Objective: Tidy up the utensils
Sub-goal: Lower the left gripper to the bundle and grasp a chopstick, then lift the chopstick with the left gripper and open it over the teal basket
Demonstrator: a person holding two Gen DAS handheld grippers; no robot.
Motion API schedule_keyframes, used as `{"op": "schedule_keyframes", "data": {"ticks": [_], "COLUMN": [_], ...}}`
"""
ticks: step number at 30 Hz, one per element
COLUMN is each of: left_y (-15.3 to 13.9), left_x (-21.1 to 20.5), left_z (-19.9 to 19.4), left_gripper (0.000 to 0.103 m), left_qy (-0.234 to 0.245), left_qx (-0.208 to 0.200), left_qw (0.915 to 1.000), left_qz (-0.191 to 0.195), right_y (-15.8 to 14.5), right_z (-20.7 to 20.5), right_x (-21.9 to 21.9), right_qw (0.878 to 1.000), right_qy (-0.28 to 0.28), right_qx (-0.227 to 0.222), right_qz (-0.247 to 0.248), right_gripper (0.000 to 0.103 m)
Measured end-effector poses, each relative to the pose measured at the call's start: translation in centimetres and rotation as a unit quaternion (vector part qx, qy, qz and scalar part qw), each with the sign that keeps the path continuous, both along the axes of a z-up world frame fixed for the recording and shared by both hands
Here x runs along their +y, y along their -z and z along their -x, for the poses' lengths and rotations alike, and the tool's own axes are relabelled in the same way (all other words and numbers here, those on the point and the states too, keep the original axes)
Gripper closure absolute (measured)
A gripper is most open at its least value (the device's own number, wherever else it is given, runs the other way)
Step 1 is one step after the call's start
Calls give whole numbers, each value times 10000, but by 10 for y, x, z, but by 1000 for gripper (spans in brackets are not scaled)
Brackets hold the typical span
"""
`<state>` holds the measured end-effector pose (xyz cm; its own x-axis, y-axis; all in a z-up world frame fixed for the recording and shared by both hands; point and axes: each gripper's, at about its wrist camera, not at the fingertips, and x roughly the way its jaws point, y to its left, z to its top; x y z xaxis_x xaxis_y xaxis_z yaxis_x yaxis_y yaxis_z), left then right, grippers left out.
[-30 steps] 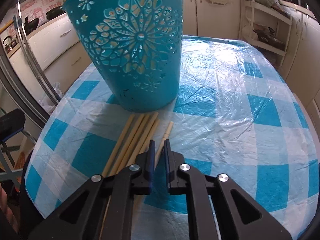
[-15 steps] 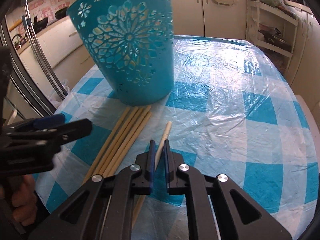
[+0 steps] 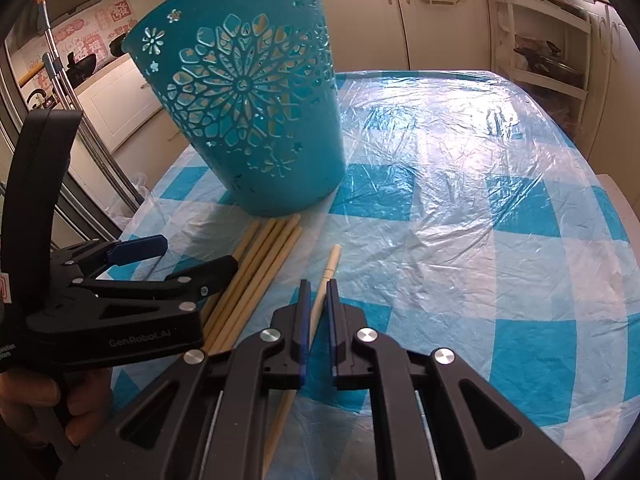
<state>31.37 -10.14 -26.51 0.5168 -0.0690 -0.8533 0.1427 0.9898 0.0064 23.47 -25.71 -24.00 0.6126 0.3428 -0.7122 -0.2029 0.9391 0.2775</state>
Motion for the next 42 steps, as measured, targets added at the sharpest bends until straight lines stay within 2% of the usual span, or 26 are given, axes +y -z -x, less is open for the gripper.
{"op": "schedule_keyframes", "data": {"ticks": [4,9,12,14,20,24,27,34,42], "left_y": [-4,-7,-7,-7,-9,-9,-9,-13,-35], "left_x": [-4,-12,-13,-8,1,-9,-10,-4,2], "left_z": [-1,-3,-1,0,-8,-10,-9,9,33], "left_gripper": [35,69,83,90,91,93,98,98,98], "left_qy": [147,405,716,856,778,712,676,661,733], "left_qx": [-51,-127,-177,-165,70,-27,-25,-114,-403], "left_qw": [9999,9991,9972,9958,9963,9974,9977,9977,9963], "left_qz": [-28,-2,125,276,363,-42,-6,33,217], "right_y": [0,0,0,0,-1,0,0,1,0], "right_z": [-1,-1,-1,-2,-6,-5,-4,-3,-3], "right_x": [0,-3,-3,-4,-1,-2,-1,-1,2], "right_qw": [10000,10000,10000,10000,10000,10000,10000,10000,10000], "right_qy": [0,-8,-12,-23,-23,-10,4,27,45], "right_qx": [6,10,15,28,28,18,5,-3,-21], "right_qz": [2,-17,-14,-5,73,32,34,13,78], "right_gripper": [95,95,95,95,95,95,94,94,94]}}
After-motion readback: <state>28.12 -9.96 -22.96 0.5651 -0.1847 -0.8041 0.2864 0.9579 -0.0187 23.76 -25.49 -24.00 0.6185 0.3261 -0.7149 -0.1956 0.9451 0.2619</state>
